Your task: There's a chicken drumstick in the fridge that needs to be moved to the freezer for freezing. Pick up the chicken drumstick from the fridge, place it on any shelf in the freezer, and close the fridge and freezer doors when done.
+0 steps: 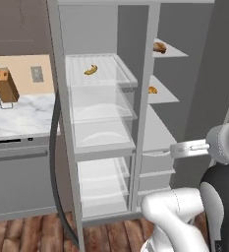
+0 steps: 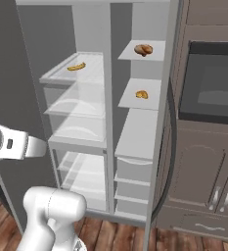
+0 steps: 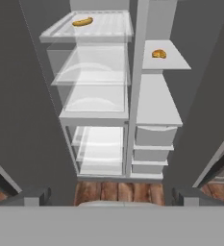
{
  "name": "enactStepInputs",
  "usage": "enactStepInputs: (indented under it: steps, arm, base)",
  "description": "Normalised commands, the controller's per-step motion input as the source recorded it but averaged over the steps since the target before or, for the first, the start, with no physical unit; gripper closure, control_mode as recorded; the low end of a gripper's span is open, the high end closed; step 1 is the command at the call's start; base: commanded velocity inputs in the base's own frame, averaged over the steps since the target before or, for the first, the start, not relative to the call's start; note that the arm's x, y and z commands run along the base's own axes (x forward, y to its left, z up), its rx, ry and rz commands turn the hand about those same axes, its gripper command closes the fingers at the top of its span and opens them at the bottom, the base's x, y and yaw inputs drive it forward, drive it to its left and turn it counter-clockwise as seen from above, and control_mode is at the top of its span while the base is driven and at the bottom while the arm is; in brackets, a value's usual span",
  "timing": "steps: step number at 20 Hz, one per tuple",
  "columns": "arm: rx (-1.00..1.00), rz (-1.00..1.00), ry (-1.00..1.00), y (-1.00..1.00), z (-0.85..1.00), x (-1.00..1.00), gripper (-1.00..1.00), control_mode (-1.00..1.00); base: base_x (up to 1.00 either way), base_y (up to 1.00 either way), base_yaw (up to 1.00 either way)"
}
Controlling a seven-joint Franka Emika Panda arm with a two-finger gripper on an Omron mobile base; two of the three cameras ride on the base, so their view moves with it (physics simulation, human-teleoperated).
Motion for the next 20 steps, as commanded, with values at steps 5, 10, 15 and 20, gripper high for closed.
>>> enactStepInputs:
  steps: [5,10,15,20]
  arm:
    - [0.00,0.00,0.00,0.00,0.00,0.00,-1.00,1.00]
    - [0.00,0.00,0.00,0.00,0.00,0.00,-1.00,1.00]
    - [0.00,0.00,0.00,0.00,0.00,0.00,-1.00,1.00]
    - [0.00,0.00,0.00,0.00,0.00,0.00,-1.00,1.00]
  base:
    - [-0.15,0.00,0.00]
    - [-0.42,0.00,0.00]
    - [-0.08,0.02,0.00]
    - [0.24,0.03,0.00]
